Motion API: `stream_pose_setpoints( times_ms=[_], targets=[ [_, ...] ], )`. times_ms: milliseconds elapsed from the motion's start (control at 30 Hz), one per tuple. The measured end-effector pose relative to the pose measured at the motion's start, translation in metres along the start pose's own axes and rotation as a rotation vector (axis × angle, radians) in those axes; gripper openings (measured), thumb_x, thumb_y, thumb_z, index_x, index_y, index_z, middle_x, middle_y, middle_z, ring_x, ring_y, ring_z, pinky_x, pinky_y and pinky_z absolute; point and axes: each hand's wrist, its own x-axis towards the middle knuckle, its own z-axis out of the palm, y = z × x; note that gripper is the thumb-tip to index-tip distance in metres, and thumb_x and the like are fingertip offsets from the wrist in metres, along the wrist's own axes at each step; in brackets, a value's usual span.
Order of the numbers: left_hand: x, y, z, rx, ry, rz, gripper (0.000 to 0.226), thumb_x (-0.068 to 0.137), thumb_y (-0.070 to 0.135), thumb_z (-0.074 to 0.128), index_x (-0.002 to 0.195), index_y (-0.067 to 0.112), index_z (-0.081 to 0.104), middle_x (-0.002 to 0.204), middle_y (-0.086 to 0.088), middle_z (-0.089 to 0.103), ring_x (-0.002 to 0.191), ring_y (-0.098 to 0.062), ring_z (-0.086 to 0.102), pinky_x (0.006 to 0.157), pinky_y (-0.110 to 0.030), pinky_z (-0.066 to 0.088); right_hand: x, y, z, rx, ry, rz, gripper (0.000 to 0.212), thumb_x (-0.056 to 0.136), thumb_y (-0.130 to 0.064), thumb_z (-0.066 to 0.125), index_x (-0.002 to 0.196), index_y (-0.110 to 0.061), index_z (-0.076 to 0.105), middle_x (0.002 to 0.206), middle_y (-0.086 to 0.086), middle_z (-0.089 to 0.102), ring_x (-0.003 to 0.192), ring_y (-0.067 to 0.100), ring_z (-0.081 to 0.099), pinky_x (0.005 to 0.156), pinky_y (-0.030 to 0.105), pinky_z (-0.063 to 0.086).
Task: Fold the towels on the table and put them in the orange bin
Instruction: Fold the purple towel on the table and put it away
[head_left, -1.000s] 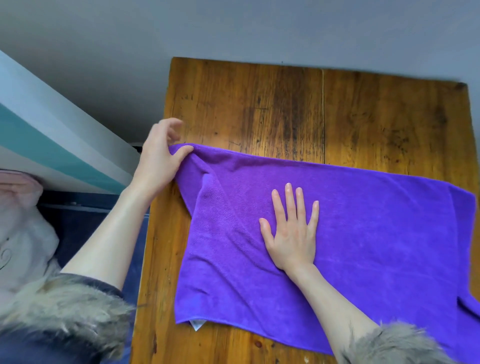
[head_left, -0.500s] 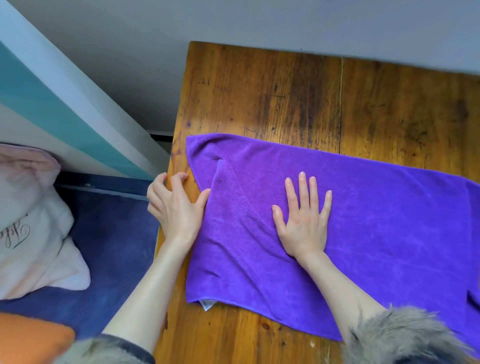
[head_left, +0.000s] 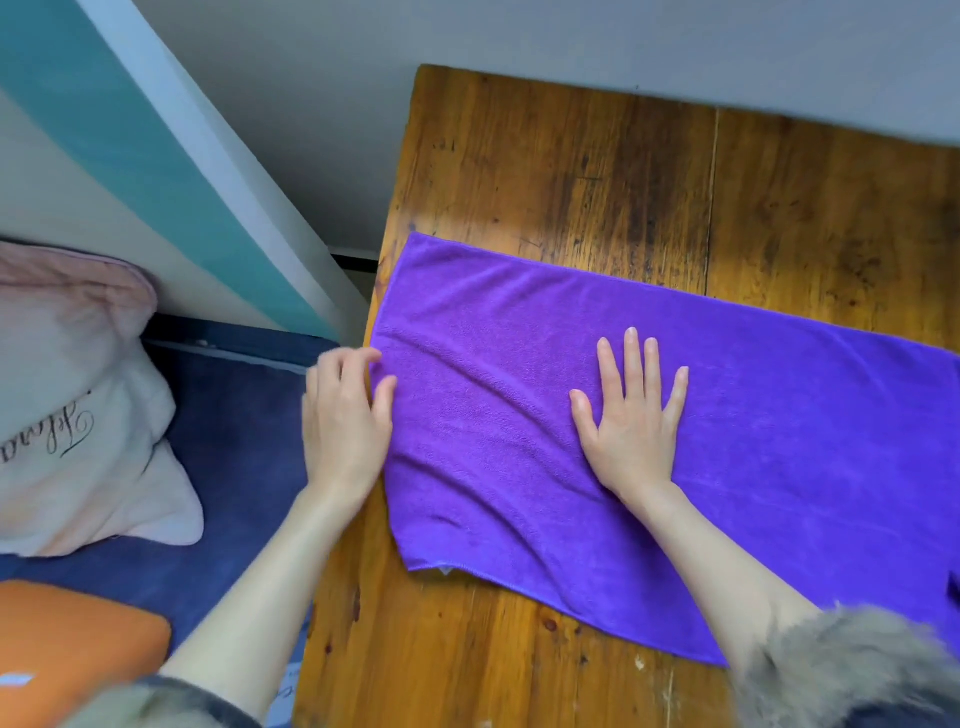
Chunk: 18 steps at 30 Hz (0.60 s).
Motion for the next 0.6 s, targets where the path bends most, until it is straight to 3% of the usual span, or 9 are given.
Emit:
stream_pose_setpoints(
  times_ms=[167, 300, 367, 467, 600],
  targets=[
    [-0.039, -0.008, 0.009, -0.038, -0.006, -0.293, 0.042, 0.081, 0.036, 0.069, 0.113, 0.012, 0.056, 0.118, -0.012, 0.045, 0.112, -0.031, 0.039, 0.094, -0.042, 0.035, -0.008, -0.024, -0.011, 0.106, 0.017, -0.012, 0.061, 0.093, -0.04, 0.045, 0.147, -0.019, 0.025, 0.158, 0.007, 0.01, 0.146, 0.025, 0.003, 0.113, 0.058, -0.001],
    [-0.039, -0.006, 0.009, -0.035, -0.027, -0.209, 0.021, 0.082, 0.027, 0.069, 0.093, 0.011, 0.063, 0.103, -0.009, 0.05, 0.102, -0.03, 0.041, 0.087, -0.035, 0.033, -0.032, -0.064, -0.008, 0.159, 0.003, -0.13, 0.059, 0.09, -0.037, 0.051, 0.144, -0.017, 0.035, 0.156, 0.008, 0.019, 0.145, 0.028, 0.011, 0.111, 0.062, 0.004],
    [-0.037, -0.007, 0.005, -0.161, -0.058, -0.156, 0.012, 0.086, 0.022, 0.064, 0.088, 0.012, 0.059, 0.091, -0.005, 0.055, 0.089, -0.022, 0.047, 0.077, -0.025, 0.033, -0.046, -0.075, -0.004, 0.145, -0.039, -0.115, 0.06, 0.09, -0.038, 0.051, 0.144, -0.019, 0.033, 0.156, 0.007, 0.018, 0.145, 0.028, 0.01, 0.111, 0.062, 0.004],
    [-0.035, -0.008, -0.005, -0.427, -0.155, -0.167, 0.013, 0.092, 0.026, 0.055, 0.086, 0.018, 0.047, 0.07, 0.001, 0.052, 0.061, -0.008, 0.044, 0.06, -0.024, 0.033, -0.058, -0.076, 0.002, 0.101, -0.103, -0.093, 0.065, 0.091, -0.044, 0.047, 0.147, -0.022, 0.025, 0.158, 0.006, 0.011, 0.145, 0.029, 0.005, 0.11, 0.062, 0.001],
    [-0.038, -0.006, -0.01, -0.642, -0.269, -0.188, 0.015, 0.093, 0.022, 0.053, 0.086, 0.013, 0.044, 0.058, 0.001, 0.041, 0.054, -0.006, 0.037, 0.055, -0.02, 0.033, -0.056, -0.071, 0.004, 0.046, -0.156, -0.122, 0.068, 0.092, -0.052, 0.038, 0.149, -0.026, 0.014, 0.159, 0.003, 0.003, 0.146, 0.026, -0.003, 0.11, 0.062, -0.004]
  ],
)
